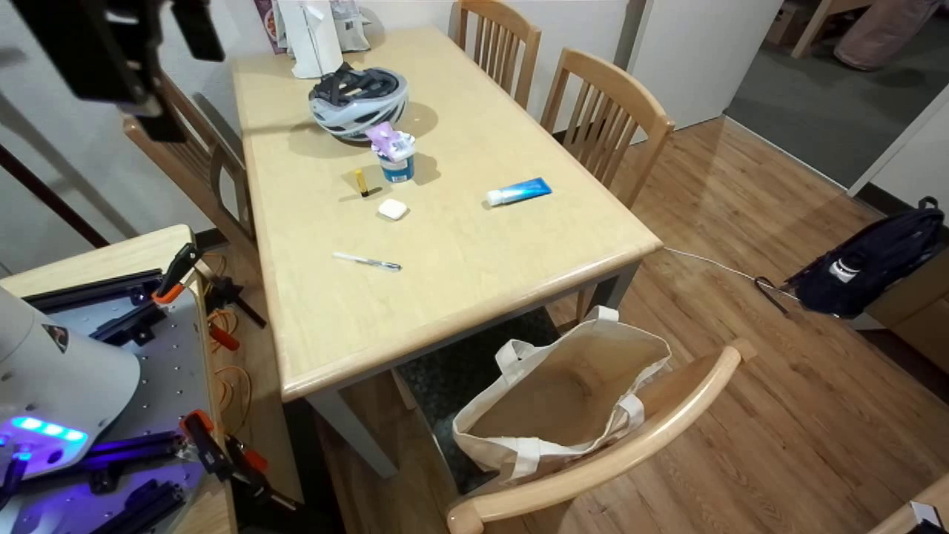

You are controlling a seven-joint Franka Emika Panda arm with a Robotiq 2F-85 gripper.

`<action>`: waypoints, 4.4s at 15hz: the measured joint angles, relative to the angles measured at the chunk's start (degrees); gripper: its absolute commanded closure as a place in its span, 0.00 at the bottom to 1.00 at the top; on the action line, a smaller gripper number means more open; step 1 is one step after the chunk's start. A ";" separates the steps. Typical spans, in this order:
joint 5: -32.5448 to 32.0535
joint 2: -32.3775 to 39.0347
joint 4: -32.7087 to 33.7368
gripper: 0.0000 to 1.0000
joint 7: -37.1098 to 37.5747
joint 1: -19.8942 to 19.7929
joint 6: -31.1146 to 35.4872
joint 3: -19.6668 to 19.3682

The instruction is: Put the pen in the bag

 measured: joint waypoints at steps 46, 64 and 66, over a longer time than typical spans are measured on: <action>10.88 43.56 -11.97 0.00 24.73 16.02 54.66 12.39; -2.12 47.26 -9.93 0.00 64.05 29.48 54.45 0.63; -1.61 48.40 -9.38 0.00 72.06 29.35 54.43 3.60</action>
